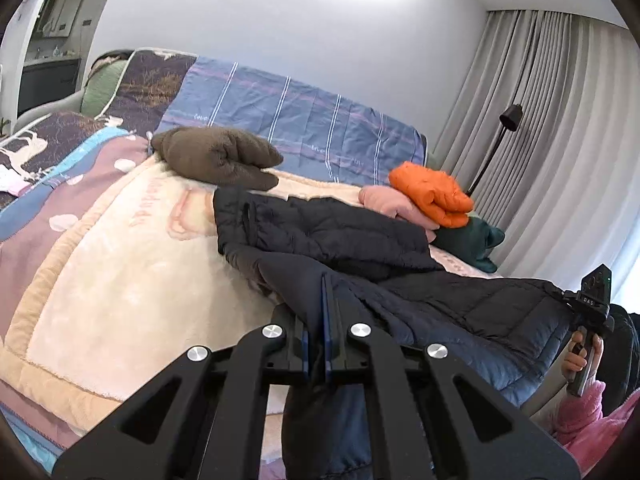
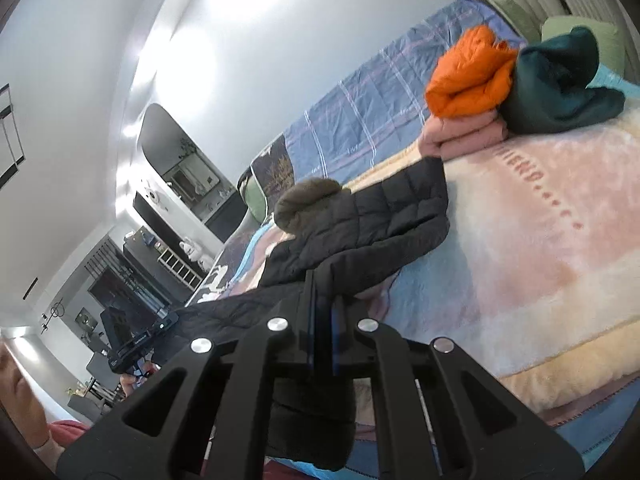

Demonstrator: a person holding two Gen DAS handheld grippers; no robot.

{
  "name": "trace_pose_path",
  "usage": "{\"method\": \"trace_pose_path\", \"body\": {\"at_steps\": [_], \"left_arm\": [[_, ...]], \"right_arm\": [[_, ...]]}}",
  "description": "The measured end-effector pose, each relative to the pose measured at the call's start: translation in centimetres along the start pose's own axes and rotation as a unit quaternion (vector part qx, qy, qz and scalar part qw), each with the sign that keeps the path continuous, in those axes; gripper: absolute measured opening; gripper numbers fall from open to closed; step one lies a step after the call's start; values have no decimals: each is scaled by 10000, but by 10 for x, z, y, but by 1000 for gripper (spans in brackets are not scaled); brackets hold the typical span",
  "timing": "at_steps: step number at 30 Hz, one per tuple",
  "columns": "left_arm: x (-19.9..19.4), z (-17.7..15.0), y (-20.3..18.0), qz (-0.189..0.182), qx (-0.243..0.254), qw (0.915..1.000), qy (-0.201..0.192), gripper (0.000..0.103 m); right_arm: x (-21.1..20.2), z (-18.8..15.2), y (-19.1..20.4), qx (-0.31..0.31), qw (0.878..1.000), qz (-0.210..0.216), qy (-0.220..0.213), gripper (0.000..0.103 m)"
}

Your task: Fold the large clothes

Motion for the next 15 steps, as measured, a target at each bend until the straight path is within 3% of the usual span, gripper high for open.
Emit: {"method": "trace_pose_path", "body": {"at_steps": [3,7,11,15], "left_arm": [[-23,7,-11,-39,30,9998,-208,5],[-27,28,-23,224,383,9985,-324,5],[20,54,-23,492,444,9976,-180,5],[107,71,-2,791,236,9958,389,5]], "right_arm": [[-14,9,9,-58,9996,61,-255,6],[-15,29,22,-487,9978,-104,-430,6],[33,62,-4,-555,9961,-521,-436,6],[101,94,-61,-66,9965,-796,-239,6]]}}
Point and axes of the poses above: each gripper's, at about its wrist camera, not at the fingertips, and x roughly the way its jaws point, y to its left, z to its top, the point moved 4 cm from there along x, roughly the way its jaws point, and after that the axes turned 10 degrees about z, right-handed, at the moved point
